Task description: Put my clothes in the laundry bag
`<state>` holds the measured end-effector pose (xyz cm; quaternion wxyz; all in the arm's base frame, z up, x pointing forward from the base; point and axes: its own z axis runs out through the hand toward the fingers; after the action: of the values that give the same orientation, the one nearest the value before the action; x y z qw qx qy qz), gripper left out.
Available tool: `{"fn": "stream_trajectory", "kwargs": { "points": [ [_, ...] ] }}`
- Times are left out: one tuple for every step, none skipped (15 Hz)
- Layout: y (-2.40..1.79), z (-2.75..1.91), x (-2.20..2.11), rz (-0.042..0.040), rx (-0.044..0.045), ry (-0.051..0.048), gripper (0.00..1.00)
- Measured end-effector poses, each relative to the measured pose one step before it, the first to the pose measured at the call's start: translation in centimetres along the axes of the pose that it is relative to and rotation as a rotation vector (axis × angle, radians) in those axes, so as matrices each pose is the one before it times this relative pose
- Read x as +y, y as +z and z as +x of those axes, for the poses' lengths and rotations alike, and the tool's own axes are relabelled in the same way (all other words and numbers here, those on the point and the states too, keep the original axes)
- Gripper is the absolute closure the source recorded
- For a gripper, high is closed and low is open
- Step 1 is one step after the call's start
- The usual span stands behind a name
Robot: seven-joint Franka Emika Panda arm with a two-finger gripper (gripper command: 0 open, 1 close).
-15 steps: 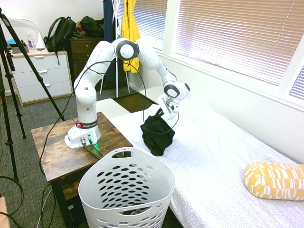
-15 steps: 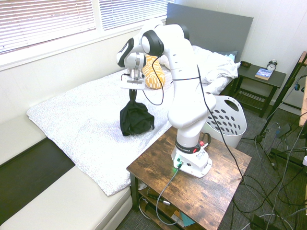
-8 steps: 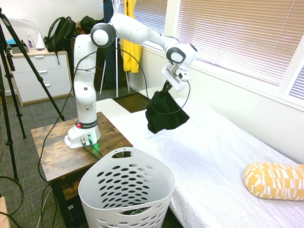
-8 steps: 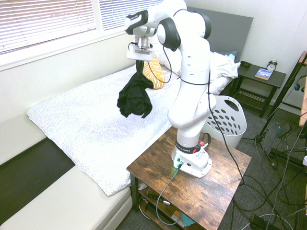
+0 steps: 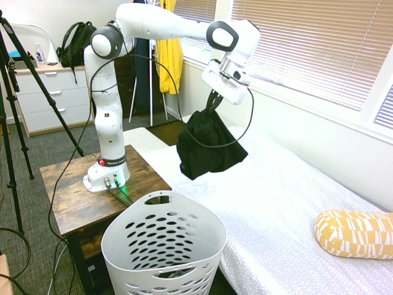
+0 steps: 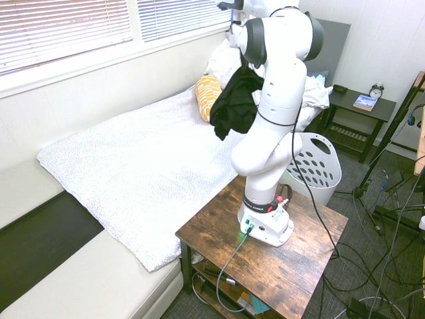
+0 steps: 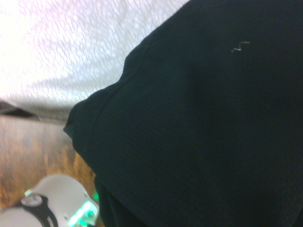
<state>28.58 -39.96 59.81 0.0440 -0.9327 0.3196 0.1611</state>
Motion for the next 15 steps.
{"fn": "stream_trajectory", "kwargs": {
  "points": [
    [0.343, -0.865, 3.121, 0.01320, -0.00078, -0.03596, 1.00],
    [0.495, -0.868, 3.000, 0.00588, -0.00716, -0.02903, 1.00],
    [0.621, -0.909, 2.872, 0.01088, -0.00789, -0.02020, 1.00],
    [0.996, -0.803, 2.762, 0.01791, -0.01247, -0.00771, 1.00],
    [1.222, -0.558, 2.370, 0.01519, -0.01889, -0.00399, 1.00],
    [1.161, -0.413, 1.858, 0.00583, -0.02982, 0.00375, 1.00],
    [1.270, -0.374, 1.622, -0.00518, -0.04379, 0.01592, 1.00],
    [1.308, -0.319, 1.099, -0.01921, -0.05647, 0.01586, 1.00],
    [1.073, 0.054, 0.283, -0.03482, -0.06322, 0.00541, 1.00],
    [1.244, 0.188, 0.207, -0.03688, -0.06141, 0.01175, 1.00],
    [1.633, 0.412, 0.313, -0.03616, -0.05421, 0.02093, 1.00],
    [1.682, 0.562, 0.224, -0.02781, -0.03894, 0.01976, 1.00],
    [1.893, 0.799, 0.057, -0.00580, -0.01775, 0.02404, 1.00],
    [1.960, 0.986, -0.160, 0.00378, -0.00231, 0.02935, 1.00],
    [1.487, 0.930, -0.434, 0.00448, 0.00477, 0.01842, 1.00]
  ]
}}
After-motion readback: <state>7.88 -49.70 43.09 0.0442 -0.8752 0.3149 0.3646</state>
